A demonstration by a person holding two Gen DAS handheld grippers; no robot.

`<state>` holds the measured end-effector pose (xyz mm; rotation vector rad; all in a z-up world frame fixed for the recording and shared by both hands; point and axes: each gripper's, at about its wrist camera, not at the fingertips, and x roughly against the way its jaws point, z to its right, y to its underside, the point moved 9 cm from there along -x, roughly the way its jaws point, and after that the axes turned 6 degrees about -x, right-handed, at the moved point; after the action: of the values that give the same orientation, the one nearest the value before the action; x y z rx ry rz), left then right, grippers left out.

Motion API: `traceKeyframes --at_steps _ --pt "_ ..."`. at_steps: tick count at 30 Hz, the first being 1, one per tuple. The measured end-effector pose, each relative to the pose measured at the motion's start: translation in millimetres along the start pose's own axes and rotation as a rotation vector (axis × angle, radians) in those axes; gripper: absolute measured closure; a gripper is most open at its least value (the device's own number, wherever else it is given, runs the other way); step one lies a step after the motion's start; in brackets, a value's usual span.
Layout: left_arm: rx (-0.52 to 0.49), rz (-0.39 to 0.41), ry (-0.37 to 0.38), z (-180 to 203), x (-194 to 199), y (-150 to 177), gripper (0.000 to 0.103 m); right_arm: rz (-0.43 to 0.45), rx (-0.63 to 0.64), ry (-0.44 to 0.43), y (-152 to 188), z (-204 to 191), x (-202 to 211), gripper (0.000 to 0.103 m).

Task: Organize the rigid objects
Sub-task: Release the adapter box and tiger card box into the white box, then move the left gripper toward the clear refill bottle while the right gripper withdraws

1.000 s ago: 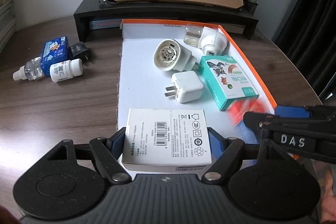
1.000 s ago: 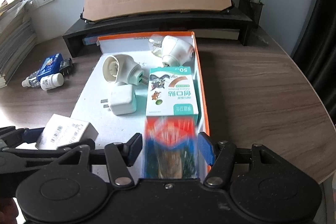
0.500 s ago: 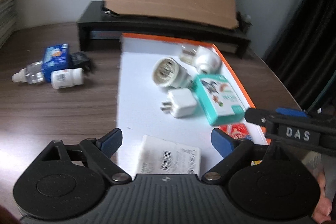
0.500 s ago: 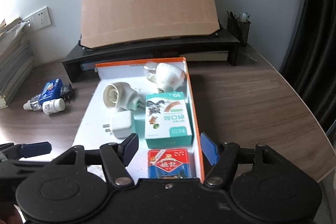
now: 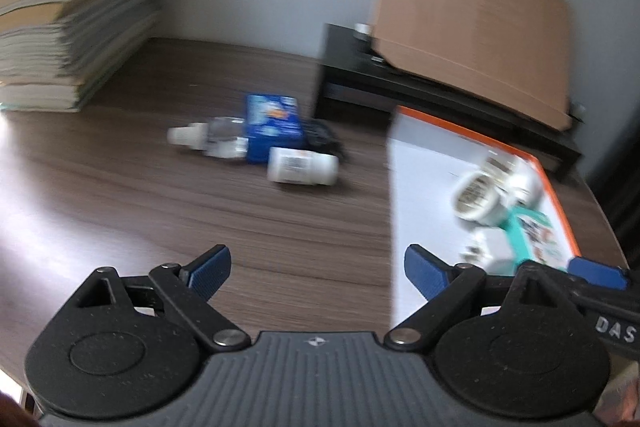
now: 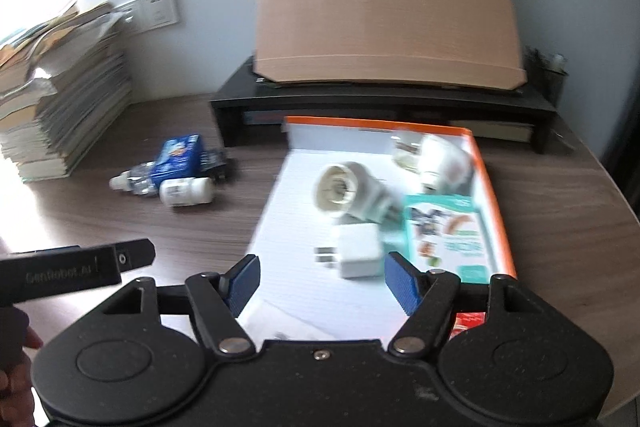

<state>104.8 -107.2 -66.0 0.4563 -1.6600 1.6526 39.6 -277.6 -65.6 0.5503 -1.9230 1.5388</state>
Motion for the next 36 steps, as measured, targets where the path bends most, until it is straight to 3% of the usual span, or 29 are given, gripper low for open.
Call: traceKeyframes --at_steps 9,16,36 --pt "0.079 0.008 -0.125 -68 -9 -12 0.004 -0.011 0.019 -0.025 2 -35 -11 0.021" --pt "0.087 0.002 -0.188 -99 -41 -32 0.004 -0.019 -0.008 0.007 3 -38 -16 0.021" --pt "-0.012 -0.02 -0.19 -106 -133 -63 0.0 -0.063 -0.119 0.137 10 -13 -37 0.021"
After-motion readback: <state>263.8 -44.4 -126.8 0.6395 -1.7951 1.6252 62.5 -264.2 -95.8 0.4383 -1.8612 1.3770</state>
